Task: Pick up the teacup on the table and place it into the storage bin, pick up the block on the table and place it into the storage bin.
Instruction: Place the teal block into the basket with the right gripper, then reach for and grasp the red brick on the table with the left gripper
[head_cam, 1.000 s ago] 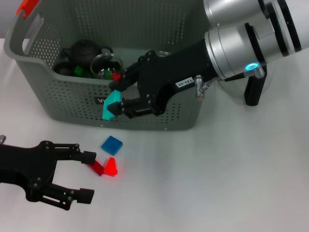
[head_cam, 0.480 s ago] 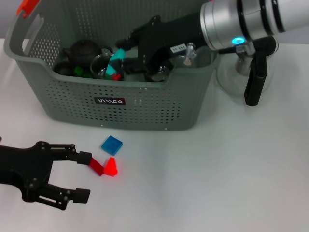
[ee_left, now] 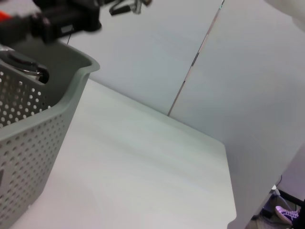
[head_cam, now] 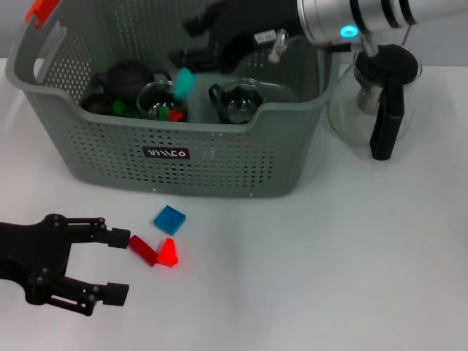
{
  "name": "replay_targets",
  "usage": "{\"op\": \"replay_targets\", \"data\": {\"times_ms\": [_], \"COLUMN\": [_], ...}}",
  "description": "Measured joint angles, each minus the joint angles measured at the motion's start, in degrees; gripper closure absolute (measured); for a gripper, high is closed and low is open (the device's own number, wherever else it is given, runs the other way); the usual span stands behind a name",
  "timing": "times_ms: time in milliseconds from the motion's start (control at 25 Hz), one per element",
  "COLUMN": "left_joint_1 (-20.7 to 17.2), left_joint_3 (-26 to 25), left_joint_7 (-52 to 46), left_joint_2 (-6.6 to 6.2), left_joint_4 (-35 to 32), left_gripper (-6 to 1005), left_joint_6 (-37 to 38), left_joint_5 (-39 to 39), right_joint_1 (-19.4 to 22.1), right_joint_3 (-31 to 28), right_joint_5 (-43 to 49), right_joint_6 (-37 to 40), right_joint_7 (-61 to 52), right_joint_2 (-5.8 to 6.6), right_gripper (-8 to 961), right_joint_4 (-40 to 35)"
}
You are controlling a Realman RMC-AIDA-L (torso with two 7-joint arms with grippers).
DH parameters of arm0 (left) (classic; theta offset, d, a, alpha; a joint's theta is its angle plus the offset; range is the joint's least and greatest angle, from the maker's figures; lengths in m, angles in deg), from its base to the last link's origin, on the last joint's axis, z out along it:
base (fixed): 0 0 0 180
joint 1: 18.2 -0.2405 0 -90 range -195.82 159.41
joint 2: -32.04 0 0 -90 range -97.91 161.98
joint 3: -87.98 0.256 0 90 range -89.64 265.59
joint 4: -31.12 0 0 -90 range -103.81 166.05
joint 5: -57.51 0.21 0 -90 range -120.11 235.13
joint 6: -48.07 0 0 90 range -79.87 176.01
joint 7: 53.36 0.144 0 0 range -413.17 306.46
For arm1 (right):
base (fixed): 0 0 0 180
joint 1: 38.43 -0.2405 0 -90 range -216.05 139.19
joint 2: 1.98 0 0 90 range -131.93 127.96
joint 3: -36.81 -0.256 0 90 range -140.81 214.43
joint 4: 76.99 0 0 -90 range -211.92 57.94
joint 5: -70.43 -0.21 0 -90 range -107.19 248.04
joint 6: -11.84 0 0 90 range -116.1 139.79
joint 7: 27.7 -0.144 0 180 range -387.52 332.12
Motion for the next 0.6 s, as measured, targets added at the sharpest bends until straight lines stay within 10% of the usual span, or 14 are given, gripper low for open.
{"op": "replay_targets", "data": {"times_ms": [320, 600], "left_joint_1": [0.0, 0.5], "left_joint_3": [-1.0, -1.7], "left_joint_7": [0.2, -0.3], "left_joint_2": [-1.38, -1.77], "left_joint_4": [0.0, 0.9], "left_gripper": [94, 94], "left_joint_6": [-0.2, -0.4], "left_joint_5": [-0.1, 0.2], "right_joint_1": [0.9, 7.4], "right_joint_3": [-0.9, -5.2], "right_joint_5": [-1.9, -11.5], "right_joint_6": [-4.1, 7.5], "right_joint_7": [0.6, 1.4], "right_joint_2": [-0.21, 0.12], "right_gripper": [184, 59], "right_joint_4": [-0.9, -9.4]}}
